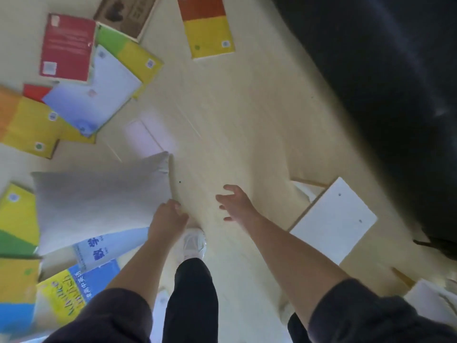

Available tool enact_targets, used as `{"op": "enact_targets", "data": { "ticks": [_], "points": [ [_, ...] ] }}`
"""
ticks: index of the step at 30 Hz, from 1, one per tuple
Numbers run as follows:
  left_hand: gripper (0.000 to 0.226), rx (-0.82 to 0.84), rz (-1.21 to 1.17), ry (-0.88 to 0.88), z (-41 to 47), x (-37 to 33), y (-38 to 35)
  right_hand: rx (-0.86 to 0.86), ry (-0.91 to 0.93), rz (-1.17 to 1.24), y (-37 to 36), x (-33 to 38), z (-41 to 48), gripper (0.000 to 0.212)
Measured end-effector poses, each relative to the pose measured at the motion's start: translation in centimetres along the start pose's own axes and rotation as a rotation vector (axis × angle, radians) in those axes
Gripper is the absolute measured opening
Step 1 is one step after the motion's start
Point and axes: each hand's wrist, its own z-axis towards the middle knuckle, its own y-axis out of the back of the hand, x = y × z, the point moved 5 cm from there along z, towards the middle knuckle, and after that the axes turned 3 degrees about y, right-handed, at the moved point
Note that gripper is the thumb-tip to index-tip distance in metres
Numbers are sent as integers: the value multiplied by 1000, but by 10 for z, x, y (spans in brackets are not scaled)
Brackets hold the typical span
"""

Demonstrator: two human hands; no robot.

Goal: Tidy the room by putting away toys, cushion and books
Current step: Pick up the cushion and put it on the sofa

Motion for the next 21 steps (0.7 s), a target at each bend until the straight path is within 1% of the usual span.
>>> {"op": "enact_targets", "data": {
  "ticks": [3,5,7,10,13,15,17,19,21],
  "points": [
    [37,2,9,66,48,54,1,26,-65,-35,-55,-20,45,48],
    [44,-10,41,81,74,81,2,34,-100,-50,-84,-33,72,50],
    [60,-4,138,52,98,104,3,49,-112,-68,-115,-42,95,52],
    [87,78,335,-18,127,126,-8,71,-114,-78,-148,-50,123,56],
    [97,91,405,-80,147,142,-29,115,-128,-51,-176,-60,150,69],
    [100,65,387,-125,153,151,-41,135,-145,-24,-195,-68,166,79],
    [99,39,342,-178,154,161,-45,122,-142,-12,-212,-73,179,83],
    [98,43,251,-200,151,169,-45,77,-113,-23,-219,-78,189,78],
    [101,47,189,-204,149,172,-37,28,-84,-55,-218,-76,193,63]
  ]
}}
